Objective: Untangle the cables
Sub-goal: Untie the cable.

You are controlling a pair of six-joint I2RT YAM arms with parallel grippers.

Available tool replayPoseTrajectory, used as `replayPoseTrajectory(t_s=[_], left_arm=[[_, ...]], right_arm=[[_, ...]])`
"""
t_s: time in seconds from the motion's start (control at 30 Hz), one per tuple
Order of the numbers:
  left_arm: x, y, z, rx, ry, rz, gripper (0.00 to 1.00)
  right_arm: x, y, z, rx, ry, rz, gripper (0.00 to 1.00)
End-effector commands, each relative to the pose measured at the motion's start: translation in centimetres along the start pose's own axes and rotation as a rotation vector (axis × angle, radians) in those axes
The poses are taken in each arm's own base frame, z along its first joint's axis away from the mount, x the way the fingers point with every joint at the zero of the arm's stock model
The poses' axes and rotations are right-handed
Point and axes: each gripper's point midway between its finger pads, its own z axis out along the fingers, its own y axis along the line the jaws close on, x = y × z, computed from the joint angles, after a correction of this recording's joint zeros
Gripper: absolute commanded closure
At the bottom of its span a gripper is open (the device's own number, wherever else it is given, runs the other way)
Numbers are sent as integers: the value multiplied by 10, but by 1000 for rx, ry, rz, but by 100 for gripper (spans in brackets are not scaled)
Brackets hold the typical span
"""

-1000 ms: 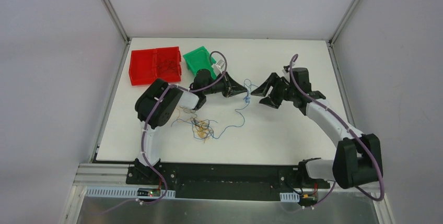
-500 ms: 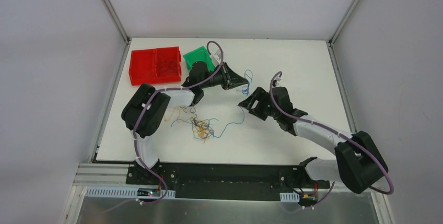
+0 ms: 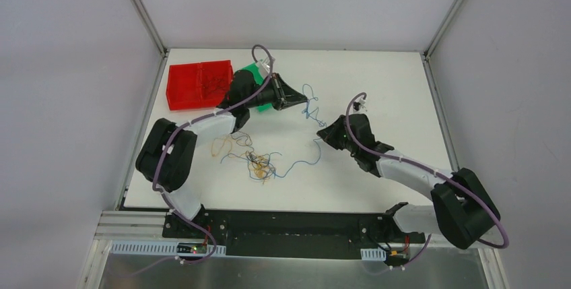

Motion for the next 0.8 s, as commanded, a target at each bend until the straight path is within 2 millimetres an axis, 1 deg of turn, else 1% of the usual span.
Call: replayPoseTrajectory(t_s=[0.0,0.07,0.2,0.3,0.37,0.43,0.5,0.53,0.57,0.63,0.67,0.7,0.77], left_arm=[[-65,-8,-50,-86,-140,102,100],[-79,-5,-70,-161,-173,141,100],[-96,-4,-101,-286,-223,218,100],[-114,-1,-136,-390,-318,227,100],[-124,4,-168,-489,-404,215,100],[-138,-1,-209,-553,-526,225,100],[-151,-8,-252,-622,-652,235,100],[-153,-15,-266,-640,-685,255,100],[-154,-21,-273,-648,-692,278,100],[-150,-34,-268,-621,-644,300,100],[-150,-35,-266,-618,-627,297,100],[-152,-38,-273,-649,-642,312,100],[-157,-36,-304,-771,-717,315,100]], right_arm=[[-10,-23,-23,100,-59,8,100],[-10,-34,-32,125,-56,17,100],[-15,-45,-50,126,-75,32,100],[-23,-52,-65,145,-92,29,100],[-28,-61,-73,185,-102,33,100],[-33,-71,-81,236,-121,48,100],[-36,-86,-88,304,-135,72,100],[-37,-88,-89,311,-135,83,100],[-37,-88,-89,301,-128,86,100],[-35,-83,-88,268,-113,80,100],[-35,-82,-88,265,-113,81,100],[-38,-83,-88,275,-124,83,100],[-41,-92,-90,323,-133,89,100]])
